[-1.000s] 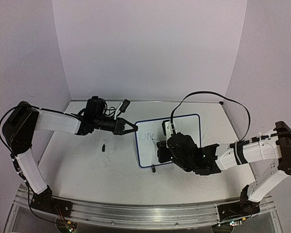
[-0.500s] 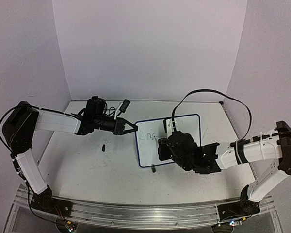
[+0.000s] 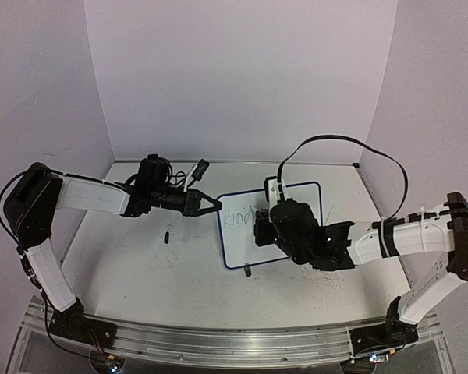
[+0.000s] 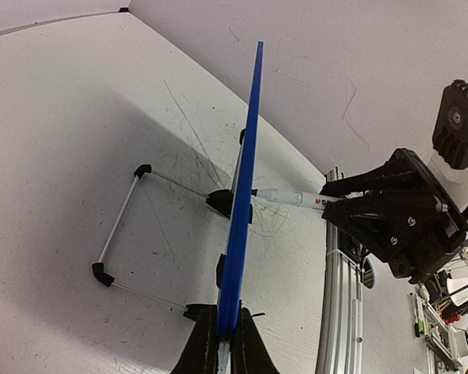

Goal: Write a sentence on the whiteboard

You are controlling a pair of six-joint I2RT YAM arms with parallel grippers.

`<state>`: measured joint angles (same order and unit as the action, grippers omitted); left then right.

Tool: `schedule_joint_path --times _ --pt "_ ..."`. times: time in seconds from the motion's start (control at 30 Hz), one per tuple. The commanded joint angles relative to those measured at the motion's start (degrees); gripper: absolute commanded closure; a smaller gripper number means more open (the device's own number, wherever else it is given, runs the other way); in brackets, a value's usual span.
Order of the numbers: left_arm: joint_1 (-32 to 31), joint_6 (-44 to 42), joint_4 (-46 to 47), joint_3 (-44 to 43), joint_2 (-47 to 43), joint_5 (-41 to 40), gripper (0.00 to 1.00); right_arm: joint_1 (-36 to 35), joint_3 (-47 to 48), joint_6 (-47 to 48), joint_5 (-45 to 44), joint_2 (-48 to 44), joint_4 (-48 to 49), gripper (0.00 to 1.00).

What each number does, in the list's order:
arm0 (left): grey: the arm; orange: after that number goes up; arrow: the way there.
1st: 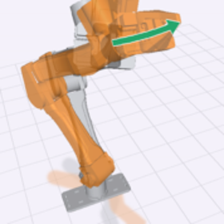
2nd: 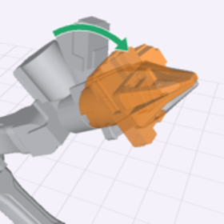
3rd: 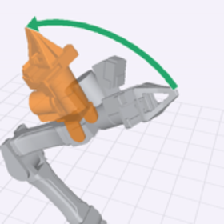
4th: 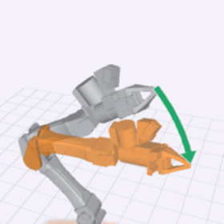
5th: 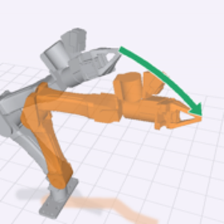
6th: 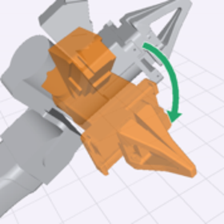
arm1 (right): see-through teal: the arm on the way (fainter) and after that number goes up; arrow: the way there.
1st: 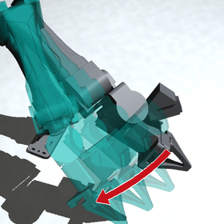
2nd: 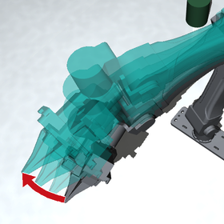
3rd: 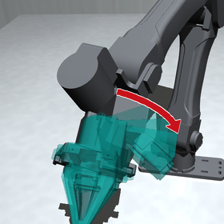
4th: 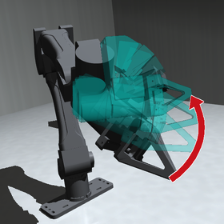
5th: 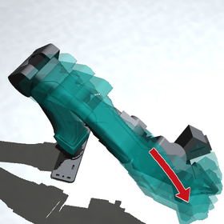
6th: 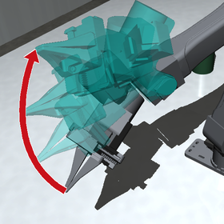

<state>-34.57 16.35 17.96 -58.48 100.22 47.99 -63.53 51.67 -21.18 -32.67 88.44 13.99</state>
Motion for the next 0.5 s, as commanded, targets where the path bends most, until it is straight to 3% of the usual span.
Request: schedule_joint_path --times 0.0,0.47 --pt "-0.1 -0.3 0.1 -0.1 -1.8 2.6 1.0 1.5 2.4 1.7 -2.4 0.1 1.1 1.0" --pt "-0.1 -0.3 0.2 -0.2 -1.8 2.7 1.0 1.4 1.7 1.2 -0.1 0.1 1.0 1.0"
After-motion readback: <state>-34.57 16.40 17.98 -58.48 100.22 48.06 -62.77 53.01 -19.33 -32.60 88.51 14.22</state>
